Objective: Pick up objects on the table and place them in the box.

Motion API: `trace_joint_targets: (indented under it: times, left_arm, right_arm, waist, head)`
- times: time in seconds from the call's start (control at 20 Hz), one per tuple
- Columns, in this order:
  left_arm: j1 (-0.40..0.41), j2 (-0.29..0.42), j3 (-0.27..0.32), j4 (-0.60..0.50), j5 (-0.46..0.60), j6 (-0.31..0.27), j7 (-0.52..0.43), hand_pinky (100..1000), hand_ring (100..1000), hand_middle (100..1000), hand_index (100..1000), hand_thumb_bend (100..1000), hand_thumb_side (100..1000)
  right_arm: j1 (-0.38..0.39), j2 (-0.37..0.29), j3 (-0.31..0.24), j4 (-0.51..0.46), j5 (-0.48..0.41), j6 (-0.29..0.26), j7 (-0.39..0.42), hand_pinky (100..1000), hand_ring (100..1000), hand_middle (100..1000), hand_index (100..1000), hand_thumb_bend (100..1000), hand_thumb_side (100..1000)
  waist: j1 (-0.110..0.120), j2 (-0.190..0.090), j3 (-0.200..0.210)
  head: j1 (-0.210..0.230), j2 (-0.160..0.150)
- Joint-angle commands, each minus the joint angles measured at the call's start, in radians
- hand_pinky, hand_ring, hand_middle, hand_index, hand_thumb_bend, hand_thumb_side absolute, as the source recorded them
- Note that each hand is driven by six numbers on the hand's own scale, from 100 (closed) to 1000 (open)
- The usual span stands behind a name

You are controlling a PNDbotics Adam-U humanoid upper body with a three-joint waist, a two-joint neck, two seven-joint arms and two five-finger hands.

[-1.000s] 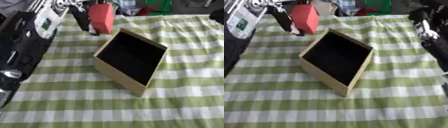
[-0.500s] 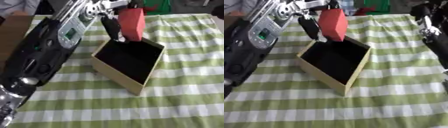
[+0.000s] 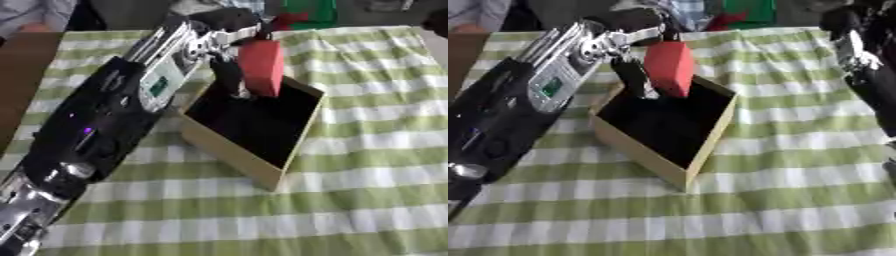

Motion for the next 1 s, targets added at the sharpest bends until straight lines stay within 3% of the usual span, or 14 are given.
trace_joint_targets:
  times: [0.05,0.2,0.3,0.5,0.6,0.85,1.0]
  left_arm:
    - [-0.014,0.002,0.008,0.018,0.000,-0.054,-0.042,846,715,659,783,512,100]
    - [-0.011,0.000,0.015,0.022,0.005,-0.104,-0.094,858,766,732,840,533,100]
    - [-0.009,0.000,0.024,0.015,0.012,-0.134,-0.114,861,792,773,872,595,109]
    - [-0.007,0.004,0.039,0.005,0.009,-0.164,-0.123,857,857,855,943,723,346]
    - [-0.005,0.007,0.044,0.000,-0.020,-0.168,-0.106,842,862,861,949,752,354]
    - [0.004,0.006,0.059,-0.012,-0.074,-0.167,-0.042,837,860,858,945,728,338]
    - [0.010,0.007,0.069,-0.032,-0.058,-0.159,-0.024,837,849,841,933,659,306]
  right_arm:
    - [-0.015,-0.013,-0.011,-0.020,-0.008,-0.003,-0.001,911,773,681,890,100,514]
    - [-0.013,-0.012,-0.011,-0.020,-0.009,-0.003,-0.001,911,773,681,890,100,517]
    - [-0.012,-0.010,-0.011,-0.020,-0.009,-0.002,-0.002,912,773,681,890,100,518]
    - [-0.010,-0.009,-0.011,-0.020,-0.010,-0.002,-0.001,912,773,681,890,100,520]
    - [-0.009,-0.009,-0.011,-0.020,-0.010,-0.001,0.000,912,773,681,890,100,520]
    - [-0.006,-0.009,-0.011,-0.020,-0.011,0.000,0.000,912,773,681,891,100,522]
    - [-0.005,-0.010,-0.012,-0.020,-0.011,0.000,0.000,912,773,682,890,100,519]
  waist:
    - [-0.004,-0.023,-0.001]
    - [-0.003,-0.023,-0.002]
    - [-0.002,-0.023,-0.002]
    - [-0.003,-0.024,-0.001]
    - [-0.002,-0.024,-0.001]
    - [-0.003,-0.024,0.000]
    - [-0.005,-0.024,0.002]
  head:
    - [-0.003,0.005]
    - [-0.005,0.006]
    - [-0.007,0.007]
    - [-0.011,0.007]
    - [-0.012,0.007]
    - [-0.014,0.006]
    - [-0.014,0.007]
